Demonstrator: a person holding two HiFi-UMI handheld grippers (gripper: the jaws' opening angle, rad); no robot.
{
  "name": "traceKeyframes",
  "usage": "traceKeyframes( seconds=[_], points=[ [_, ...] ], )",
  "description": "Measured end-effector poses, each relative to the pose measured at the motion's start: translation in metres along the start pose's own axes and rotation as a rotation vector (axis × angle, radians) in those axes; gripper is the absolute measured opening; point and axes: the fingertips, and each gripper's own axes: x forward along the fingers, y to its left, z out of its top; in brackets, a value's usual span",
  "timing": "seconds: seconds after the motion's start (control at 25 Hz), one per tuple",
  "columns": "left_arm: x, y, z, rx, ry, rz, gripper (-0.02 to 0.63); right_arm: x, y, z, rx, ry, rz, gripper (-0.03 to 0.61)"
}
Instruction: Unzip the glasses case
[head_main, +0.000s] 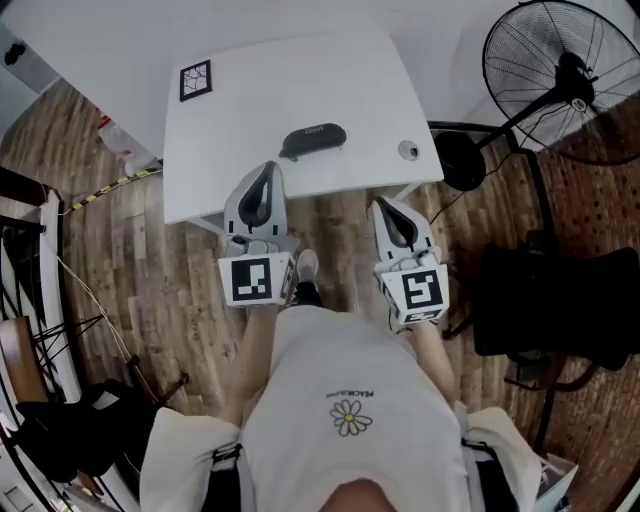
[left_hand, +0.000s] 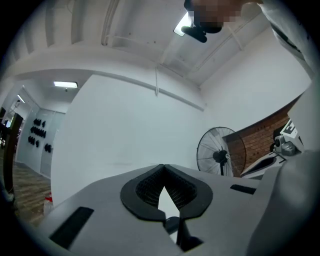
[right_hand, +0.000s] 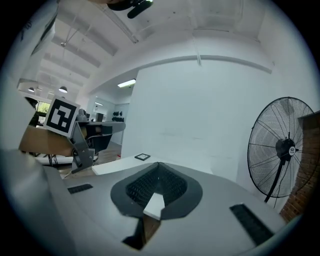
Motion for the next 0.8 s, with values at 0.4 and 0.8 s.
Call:
traceKeyframes(
  seconds=[0.4,0.8],
  points=[
    [0.079,0.091,-0.037,-0.007,0.031,0.031,0.015,0.114,-0.025,0.004,-0.013,0.028,-0.025,0.006],
    [0.120,0.092,-0.046,0.019,0.033,0.036,0.015,0.164,-0.052,-0.012,0.053,0.057,-0.014,0.007]
  ],
)
